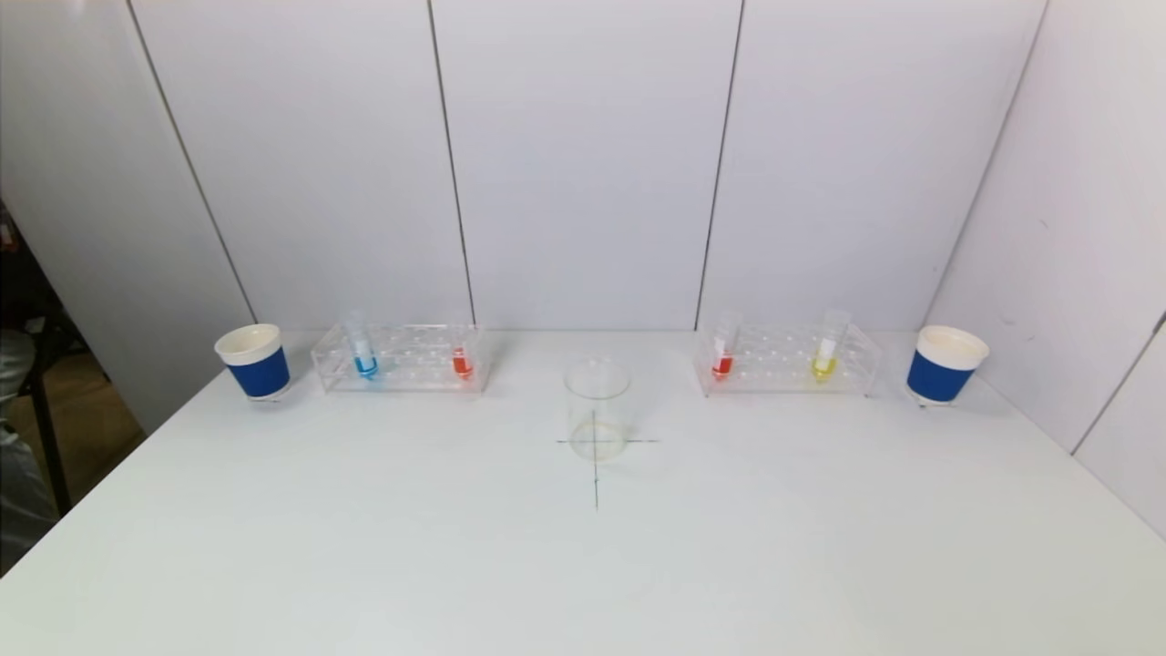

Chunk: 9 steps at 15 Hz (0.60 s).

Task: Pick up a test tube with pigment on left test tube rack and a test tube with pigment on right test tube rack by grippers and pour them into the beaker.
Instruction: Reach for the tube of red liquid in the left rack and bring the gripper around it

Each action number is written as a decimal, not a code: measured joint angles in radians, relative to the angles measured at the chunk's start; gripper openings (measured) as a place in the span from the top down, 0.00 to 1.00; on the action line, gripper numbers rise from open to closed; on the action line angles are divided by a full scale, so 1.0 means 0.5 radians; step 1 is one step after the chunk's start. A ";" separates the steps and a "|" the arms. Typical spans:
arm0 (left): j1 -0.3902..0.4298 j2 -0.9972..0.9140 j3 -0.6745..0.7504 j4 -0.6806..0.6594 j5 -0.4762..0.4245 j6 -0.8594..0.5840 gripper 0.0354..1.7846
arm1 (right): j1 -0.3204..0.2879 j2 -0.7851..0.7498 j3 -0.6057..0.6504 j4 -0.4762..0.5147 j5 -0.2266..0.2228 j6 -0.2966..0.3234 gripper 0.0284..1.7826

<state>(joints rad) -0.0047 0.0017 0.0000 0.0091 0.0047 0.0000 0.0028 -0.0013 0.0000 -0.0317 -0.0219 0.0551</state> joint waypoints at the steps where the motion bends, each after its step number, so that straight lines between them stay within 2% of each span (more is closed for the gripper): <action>1: 0.000 0.000 0.000 0.000 0.001 0.000 0.01 | 0.000 0.000 0.000 0.000 0.001 0.000 0.01; 9: 0.000 0.000 0.000 0.001 0.001 -0.002 0.01 | 0.000 0.000 0.000 0.000 0.002 0.000 0.01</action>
<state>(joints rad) -0.0047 0.0017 0.0000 0.0096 0.0051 -0.0009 0.0028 -0.0013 0.0000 -0.0317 -0.0211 0.0551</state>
